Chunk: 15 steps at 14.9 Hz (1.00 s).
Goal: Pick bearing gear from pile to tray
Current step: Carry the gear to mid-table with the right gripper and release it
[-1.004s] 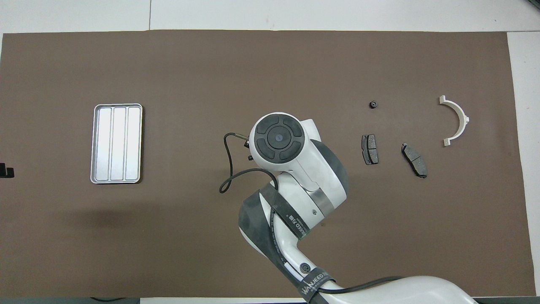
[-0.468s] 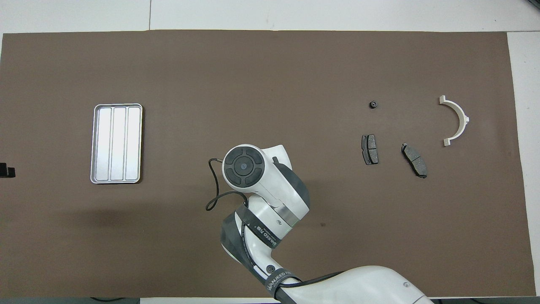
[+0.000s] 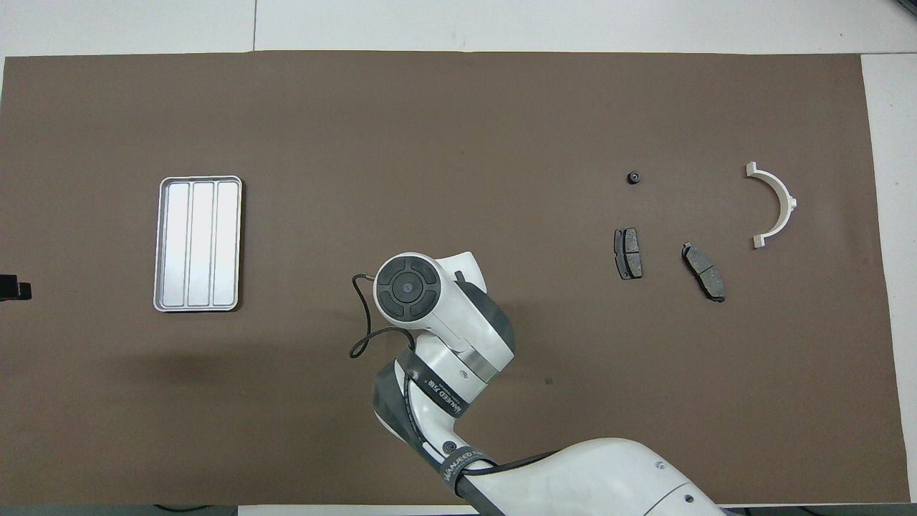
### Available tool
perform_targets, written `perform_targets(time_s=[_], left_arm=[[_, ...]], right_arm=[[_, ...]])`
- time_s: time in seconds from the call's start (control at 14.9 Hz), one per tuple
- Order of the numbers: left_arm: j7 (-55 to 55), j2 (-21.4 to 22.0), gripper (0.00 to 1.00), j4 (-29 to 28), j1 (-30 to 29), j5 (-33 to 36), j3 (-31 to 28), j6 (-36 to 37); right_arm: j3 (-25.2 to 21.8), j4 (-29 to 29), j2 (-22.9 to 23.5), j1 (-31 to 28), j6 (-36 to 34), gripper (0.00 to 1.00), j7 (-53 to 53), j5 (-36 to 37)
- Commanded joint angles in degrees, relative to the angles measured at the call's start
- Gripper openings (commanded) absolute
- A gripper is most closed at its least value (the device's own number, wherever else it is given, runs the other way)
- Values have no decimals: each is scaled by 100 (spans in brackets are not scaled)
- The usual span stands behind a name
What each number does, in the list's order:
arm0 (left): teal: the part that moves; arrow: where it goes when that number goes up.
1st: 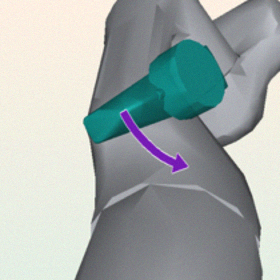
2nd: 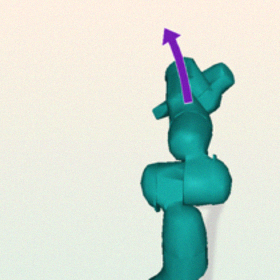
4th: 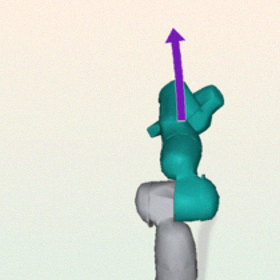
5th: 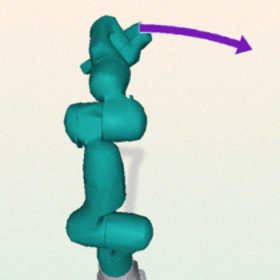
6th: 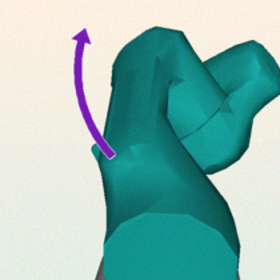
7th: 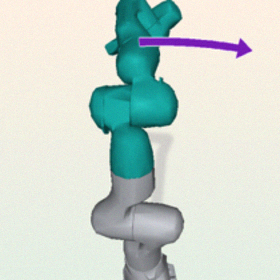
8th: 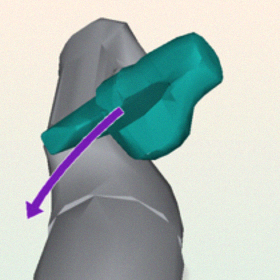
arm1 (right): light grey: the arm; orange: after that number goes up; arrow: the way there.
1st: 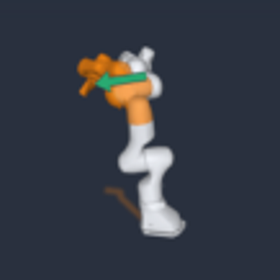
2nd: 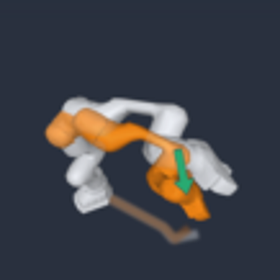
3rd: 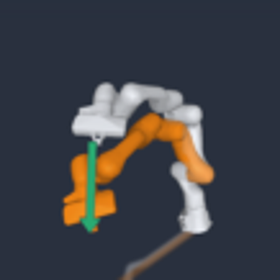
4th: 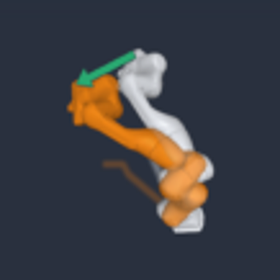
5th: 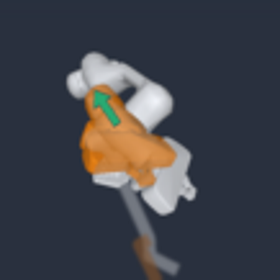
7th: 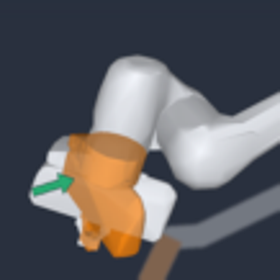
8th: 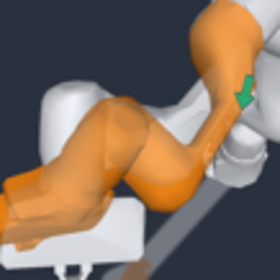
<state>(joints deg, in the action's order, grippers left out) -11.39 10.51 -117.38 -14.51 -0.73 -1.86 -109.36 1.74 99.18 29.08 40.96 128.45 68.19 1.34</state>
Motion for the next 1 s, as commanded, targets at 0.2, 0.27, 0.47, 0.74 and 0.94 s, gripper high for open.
perform_targets(time_s=[0.2,0.27,0.47,0.74,0.94], left_arm=[[1006,66,100,-84,851,65,-16,-147],[1225,57,100,-92,1044,65,-16,-156],[1840,48,100,-84,1572,65,-16,-165],[2394,39,100,-66,2108,65,-7,-165],[2992,4,100,-83,2627,65,-7,-392]], right_arm=[[2,49,-42,0,83,30,405,59],[-7,31,-51,8,40,65,423,77],[-25,-74,-86,-18,-74,100,423,94],[-51,-740,-296,-333,-1004,100,300,112],[-42,-865,-753,-772,-1375,100,-348,121]])
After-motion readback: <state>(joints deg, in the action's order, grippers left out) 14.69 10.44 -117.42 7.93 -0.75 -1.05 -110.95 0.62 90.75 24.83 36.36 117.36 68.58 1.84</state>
